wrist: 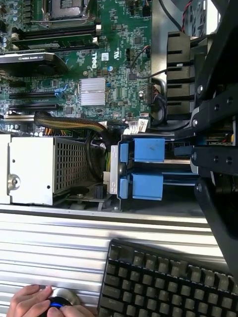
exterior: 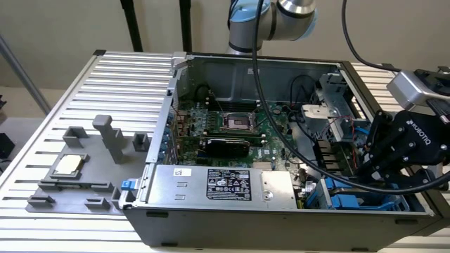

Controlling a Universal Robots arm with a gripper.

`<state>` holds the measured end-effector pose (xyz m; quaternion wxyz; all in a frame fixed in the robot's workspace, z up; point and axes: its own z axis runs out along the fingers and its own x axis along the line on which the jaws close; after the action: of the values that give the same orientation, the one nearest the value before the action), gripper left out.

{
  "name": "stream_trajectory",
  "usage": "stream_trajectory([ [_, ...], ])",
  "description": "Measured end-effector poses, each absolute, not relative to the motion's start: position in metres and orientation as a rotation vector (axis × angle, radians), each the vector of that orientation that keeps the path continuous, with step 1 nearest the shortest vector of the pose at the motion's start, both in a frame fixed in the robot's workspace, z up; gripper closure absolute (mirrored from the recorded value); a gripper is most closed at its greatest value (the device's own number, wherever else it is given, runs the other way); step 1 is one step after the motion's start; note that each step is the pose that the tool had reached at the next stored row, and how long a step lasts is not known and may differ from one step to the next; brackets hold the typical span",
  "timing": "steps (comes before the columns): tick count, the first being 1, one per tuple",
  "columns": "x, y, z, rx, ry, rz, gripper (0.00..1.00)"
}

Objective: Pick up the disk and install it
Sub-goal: 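Insert the second disk wire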

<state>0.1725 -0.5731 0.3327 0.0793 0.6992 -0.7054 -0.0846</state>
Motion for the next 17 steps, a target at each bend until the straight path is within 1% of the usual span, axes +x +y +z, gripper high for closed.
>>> stream_trajectory([
  [2, 0.173, -0.573, 0.333, 2.093, -2.110, -0.254, 0.82],
  [3, 0.173, -0.573, 0.333, 2.093, -2.110, -0.255, 0.75],
  [9, 0.170, -0.573, 0.341, 2.094, -2.106, -0.255, 0.75],
  [17, 0.146, -0.572, 0.342, 2.095, -2.104, -0.252, 0.75],
])
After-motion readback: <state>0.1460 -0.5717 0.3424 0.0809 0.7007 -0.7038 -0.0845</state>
